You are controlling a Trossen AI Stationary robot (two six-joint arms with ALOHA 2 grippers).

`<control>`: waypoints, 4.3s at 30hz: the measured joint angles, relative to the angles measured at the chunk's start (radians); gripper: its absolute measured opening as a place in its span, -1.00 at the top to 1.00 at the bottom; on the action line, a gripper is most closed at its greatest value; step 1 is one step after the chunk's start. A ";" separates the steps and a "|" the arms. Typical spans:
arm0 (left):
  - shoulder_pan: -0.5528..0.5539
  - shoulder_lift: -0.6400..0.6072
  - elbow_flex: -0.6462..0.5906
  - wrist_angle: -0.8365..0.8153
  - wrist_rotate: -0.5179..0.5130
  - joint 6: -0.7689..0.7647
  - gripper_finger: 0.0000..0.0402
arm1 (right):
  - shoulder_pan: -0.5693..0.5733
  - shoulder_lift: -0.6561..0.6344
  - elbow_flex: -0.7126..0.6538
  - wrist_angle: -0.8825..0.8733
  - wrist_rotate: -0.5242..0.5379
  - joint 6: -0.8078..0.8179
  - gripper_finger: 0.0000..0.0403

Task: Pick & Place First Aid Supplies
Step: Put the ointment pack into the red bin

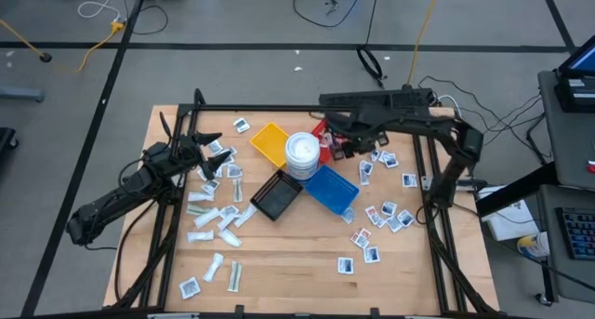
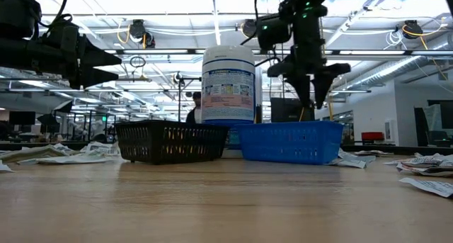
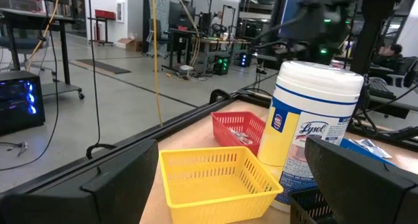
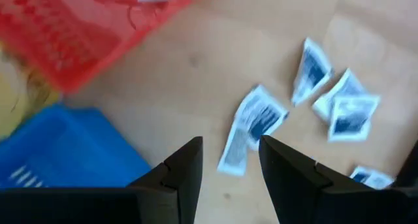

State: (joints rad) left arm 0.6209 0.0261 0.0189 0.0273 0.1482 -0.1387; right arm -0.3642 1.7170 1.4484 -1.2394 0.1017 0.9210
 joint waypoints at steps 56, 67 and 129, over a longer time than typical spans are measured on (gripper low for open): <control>0.000 0.000 0.000 0.000 0.000 0.000 -0.95 | 0.510 -0.202 -0.659 0.509 -0.159 0.317 0.30; 0.000 0.000 0.000 0.000 0.000 0.000 -0.95 | 0.510 -0.201 -0.661 0.519 -0.160 0.314 0.90; 0.000 0.000 0.000 0.000 0.000 0.000 -0.95 | 0.494 -0.211 -0.605 0.551 -0.132 0.100 0.68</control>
State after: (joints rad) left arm 0.6209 0.0260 0.0191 0.0273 0.1482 -0.1387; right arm 0.1303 1.5059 0.8436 -0.6880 -0.0307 1.0207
